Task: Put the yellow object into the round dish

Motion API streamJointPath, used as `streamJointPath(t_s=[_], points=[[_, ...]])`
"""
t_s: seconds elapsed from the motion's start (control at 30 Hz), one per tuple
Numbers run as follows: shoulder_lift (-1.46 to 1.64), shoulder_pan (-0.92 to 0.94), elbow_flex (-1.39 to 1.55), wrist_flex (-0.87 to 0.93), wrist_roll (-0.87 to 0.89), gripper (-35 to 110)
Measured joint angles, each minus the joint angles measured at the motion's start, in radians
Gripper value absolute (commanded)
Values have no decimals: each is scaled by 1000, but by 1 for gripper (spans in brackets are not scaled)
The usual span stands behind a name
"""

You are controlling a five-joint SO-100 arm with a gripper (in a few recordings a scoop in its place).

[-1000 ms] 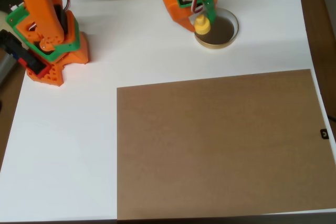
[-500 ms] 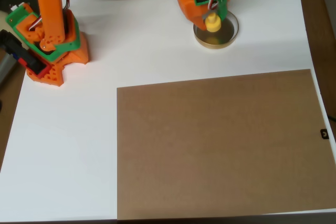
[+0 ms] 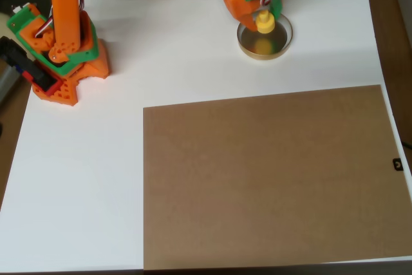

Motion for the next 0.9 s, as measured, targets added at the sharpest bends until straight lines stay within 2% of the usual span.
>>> streamJointPath(t_s=[0.47,0.9], points=[[0,0,0,15,3,22],[21,46,0,55,-5,23]])
